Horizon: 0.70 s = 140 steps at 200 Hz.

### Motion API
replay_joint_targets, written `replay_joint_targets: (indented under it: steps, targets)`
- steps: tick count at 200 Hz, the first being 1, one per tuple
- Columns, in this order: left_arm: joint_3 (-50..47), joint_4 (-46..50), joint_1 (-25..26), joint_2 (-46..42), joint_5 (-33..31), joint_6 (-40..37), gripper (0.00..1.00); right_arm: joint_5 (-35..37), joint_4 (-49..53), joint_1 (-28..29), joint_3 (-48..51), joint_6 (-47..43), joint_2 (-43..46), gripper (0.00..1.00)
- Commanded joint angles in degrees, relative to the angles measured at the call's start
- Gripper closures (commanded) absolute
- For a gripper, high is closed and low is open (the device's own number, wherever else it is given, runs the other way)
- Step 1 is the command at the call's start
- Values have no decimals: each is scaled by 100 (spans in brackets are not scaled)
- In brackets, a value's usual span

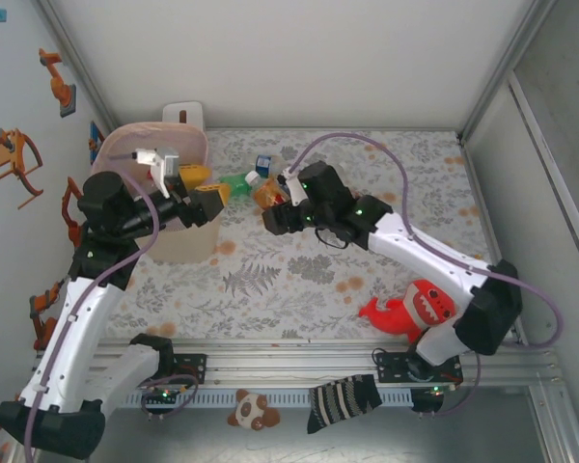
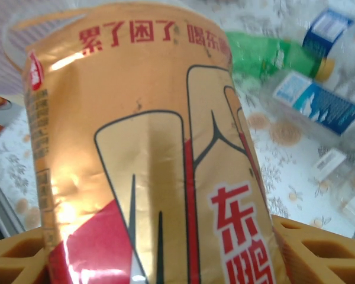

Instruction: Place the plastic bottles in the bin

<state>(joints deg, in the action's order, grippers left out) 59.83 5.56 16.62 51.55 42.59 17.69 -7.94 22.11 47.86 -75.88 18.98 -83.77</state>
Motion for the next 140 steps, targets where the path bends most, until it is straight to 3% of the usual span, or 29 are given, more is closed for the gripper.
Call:
replay_joint_targets:
  steps: [1, 66, 140]
  targets:
    - [330, -233, 350, 112, -36, 268, 15, -44, -821, 48, 258, -233, 600, 39]
    - [745, -973, 1239, 403, -155, 639, 15, -644, -2361, 75, 1066, -481, 1798, 40]
    - [1080, -1164, 2242, 759, -350, 250, 14, -1296, -3618, 197, 1468, -523, 2297, 41]
